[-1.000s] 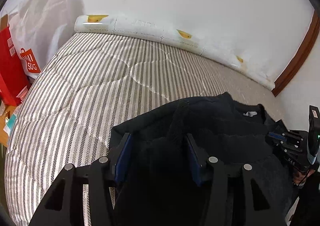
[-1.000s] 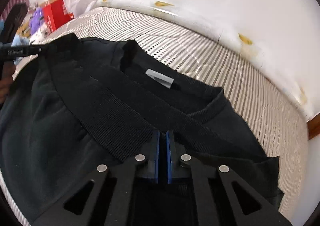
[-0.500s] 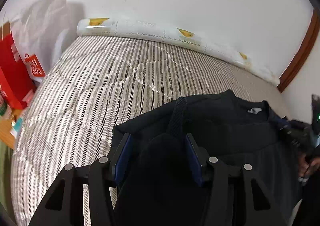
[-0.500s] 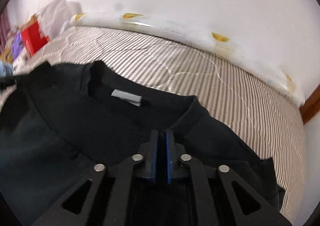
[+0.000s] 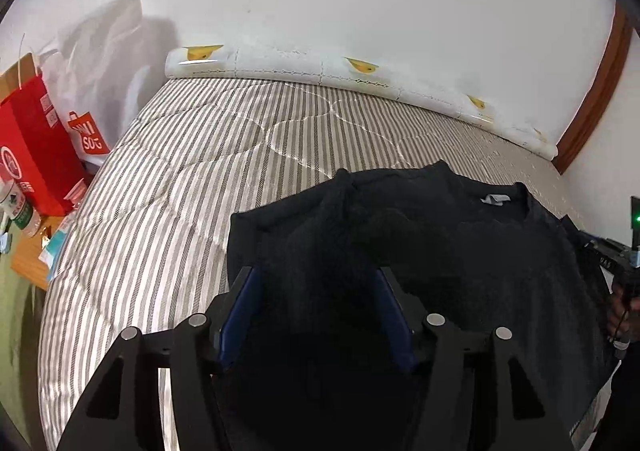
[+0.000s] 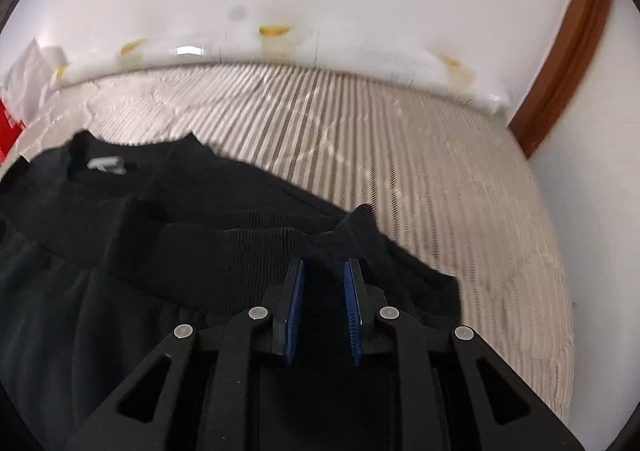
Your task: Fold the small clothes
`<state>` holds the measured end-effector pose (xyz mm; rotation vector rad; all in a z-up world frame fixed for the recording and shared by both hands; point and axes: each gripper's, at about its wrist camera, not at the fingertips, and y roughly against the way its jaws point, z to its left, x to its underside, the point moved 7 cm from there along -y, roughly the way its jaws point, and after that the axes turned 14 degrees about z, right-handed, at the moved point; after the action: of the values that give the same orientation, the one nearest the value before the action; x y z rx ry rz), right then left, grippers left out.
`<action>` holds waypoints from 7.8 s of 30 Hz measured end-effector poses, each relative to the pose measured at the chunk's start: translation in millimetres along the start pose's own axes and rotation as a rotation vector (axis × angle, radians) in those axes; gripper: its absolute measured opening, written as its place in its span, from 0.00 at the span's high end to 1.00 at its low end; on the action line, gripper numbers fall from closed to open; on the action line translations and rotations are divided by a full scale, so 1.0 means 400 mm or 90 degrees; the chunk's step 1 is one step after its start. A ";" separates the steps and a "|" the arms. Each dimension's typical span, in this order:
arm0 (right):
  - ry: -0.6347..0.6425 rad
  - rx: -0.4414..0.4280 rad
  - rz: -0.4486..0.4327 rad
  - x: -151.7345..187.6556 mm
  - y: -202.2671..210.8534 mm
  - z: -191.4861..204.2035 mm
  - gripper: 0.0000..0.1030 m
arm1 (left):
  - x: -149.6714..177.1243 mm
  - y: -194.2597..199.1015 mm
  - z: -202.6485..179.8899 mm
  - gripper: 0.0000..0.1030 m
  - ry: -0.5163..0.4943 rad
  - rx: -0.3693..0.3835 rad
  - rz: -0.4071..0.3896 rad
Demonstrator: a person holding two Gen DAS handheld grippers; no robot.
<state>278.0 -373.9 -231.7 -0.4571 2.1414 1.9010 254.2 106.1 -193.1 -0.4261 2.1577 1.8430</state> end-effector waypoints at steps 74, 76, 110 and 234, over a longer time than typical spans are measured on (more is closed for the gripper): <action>-0.166 -0.115 -0.150 0.563 0.410 -0.216 0.40 | 0.210 0.268 -0.743 0.82 -0.193 0.201 -0.115; -0.168 -0.116 -0.150 0.574 0.407 -0.229 0.40 | 0.233 0.193 -0.800 0.83 -0.217 0.210 -0.070; -0.115 -0.285 -0.108 0.280 0.264 0.129 0.82 | 0.308 0.075 -0.412 0.40 -0.123 0.225 0.002; -0.106 -0.017 -0.170 0.723 0.780 -0.184 0.07 | 0.492 0.554 -0.601 0.16 -0.141 -0.004 -0.140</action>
<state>-107.1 -435.6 -46.8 -0.5406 1.8503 1.7543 -17.2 -108.1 -31.6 -0.4201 1.8790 1.6914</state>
